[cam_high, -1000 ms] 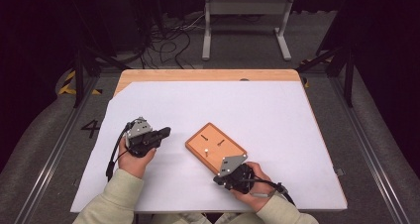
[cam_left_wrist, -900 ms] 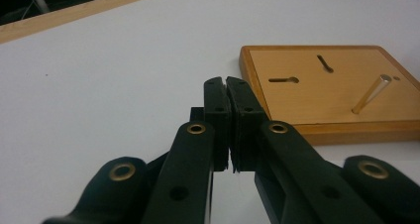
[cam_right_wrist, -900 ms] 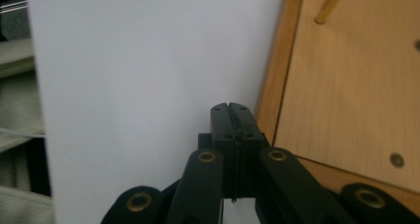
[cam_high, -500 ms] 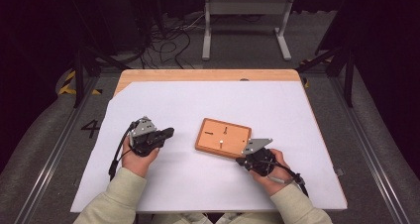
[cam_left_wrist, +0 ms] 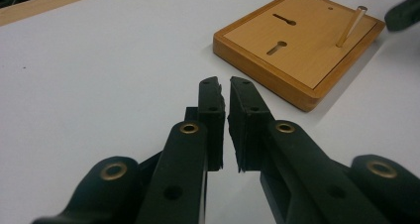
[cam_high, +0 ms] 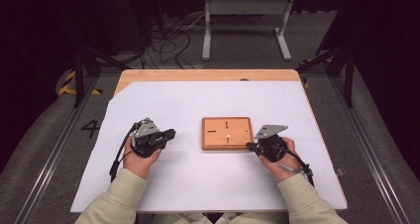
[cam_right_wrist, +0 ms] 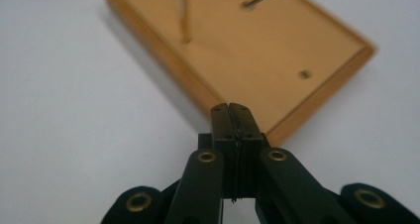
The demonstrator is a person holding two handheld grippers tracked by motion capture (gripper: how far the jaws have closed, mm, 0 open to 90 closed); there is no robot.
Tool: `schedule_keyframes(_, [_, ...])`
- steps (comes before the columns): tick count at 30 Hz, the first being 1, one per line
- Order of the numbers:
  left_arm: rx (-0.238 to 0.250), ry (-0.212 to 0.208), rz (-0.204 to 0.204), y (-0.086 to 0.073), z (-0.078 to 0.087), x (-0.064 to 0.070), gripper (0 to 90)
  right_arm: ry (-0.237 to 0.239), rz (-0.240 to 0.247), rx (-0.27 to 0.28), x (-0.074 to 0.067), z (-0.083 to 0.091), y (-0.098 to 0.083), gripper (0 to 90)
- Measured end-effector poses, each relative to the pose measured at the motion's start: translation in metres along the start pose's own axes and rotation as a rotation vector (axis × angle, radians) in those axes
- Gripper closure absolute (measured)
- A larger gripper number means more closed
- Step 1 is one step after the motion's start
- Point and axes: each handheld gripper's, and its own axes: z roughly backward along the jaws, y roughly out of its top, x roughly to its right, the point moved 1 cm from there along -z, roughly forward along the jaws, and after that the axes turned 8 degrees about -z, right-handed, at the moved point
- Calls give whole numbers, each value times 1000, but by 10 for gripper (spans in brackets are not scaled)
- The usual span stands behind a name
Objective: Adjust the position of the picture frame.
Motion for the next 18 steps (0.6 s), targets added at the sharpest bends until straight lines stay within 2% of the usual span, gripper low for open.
schedule_keyframes(1, [-1, 1, 4, 0, 0, 0, 826, -25, -18, 11, 7, 2, 3, 900])
schedule_keyframes(2, [-1, 1, 4, 0, 0, 0, 822, -25, -18, 11, 7, 2, 3, 900])
schedule_keyframes(3, [-4, 5, -1, 0, 0, 0, 820, -73, -51, 8, 21, -1, 7, 900])
schedule_keyframes(4, [-5, 5, -1, 0, 0, 0, 817, -96, -62, -9, 26, -5, 7, 900])
schedule_keyframes(7, [-7, 4, 5, -1, -1, -1, 810, -106, -103, -65, 36, -20, 5, 900])
schedule_keyframes(10, [-8, 7, 3, -1, -1, -2, 808, -110, -113, -101, 37, -28, 3, 900])
schedule_keyframes(11, [-10, 4, 12, -1, -2, -1, 808, -111, -112, -104, 36, -28, 4, 900])
schedule_keyframes(14, [-15, 5, 3, -1, -2, -1, 806, -107, -109, -103, 35, -29, 5, 900])
schedule_keyframes(16, [-13, 4, 6, -1, -2, -1, 804, -74, -109, -95, 30, -32, 7, 900])
schedule_keyframes(18, [-12, 6, 15, -1, -2, -1, 800, -52, -79, -87, 19, -39, 12, 900])
